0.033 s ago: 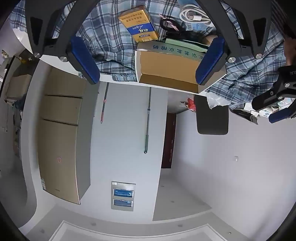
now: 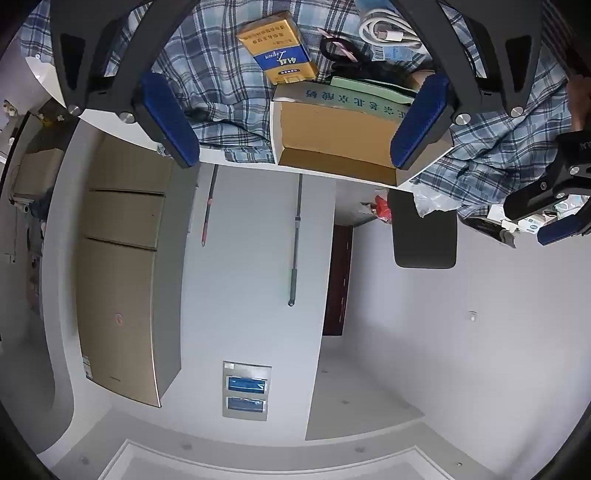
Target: Organize soft objects
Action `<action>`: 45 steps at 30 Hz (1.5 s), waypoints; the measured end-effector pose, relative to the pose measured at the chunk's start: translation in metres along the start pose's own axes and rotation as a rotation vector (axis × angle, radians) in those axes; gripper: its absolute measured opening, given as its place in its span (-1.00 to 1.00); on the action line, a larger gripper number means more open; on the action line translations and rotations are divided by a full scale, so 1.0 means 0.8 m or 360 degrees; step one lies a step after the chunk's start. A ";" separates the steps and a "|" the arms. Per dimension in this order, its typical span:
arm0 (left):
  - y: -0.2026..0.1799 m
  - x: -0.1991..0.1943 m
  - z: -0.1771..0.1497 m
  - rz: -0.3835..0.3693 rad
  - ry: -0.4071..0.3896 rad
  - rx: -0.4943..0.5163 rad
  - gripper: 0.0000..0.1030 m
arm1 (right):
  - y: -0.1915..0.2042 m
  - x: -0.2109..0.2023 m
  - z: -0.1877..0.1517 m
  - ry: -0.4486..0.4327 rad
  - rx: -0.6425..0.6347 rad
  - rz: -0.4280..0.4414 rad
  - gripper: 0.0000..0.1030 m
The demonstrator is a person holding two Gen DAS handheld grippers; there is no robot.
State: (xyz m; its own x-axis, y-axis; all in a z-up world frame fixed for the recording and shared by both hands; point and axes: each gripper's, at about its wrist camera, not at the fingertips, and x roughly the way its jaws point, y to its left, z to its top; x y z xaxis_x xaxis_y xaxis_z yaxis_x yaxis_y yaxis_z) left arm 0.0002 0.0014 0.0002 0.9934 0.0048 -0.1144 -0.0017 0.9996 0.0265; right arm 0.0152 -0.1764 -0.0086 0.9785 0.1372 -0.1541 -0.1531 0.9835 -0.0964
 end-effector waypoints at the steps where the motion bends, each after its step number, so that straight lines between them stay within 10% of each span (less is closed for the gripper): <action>1: 0.001 0.000 0.000 0.0005 0.0001 -0.0006 1.00 | -0.001 0.000 0.000 -0.0004 0.0002 -0.0001 1.00; 45: 0.003 -0.005 -0.006 0.0064 -0.0040 0.0006 1.00 | -0.018 -0.003 0.001 -0.0002 0.0112 -0.0040 1.00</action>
State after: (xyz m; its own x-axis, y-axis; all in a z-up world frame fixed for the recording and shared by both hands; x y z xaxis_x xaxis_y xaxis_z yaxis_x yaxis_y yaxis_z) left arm -0.0041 0.0037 -0.0037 0.9951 0.0445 -0.0883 -0.0417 0.9985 0.0342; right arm 0.0152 -0.1912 -0.0058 0.9821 0.1124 -0.1511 -0.1183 0.9925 -0.0310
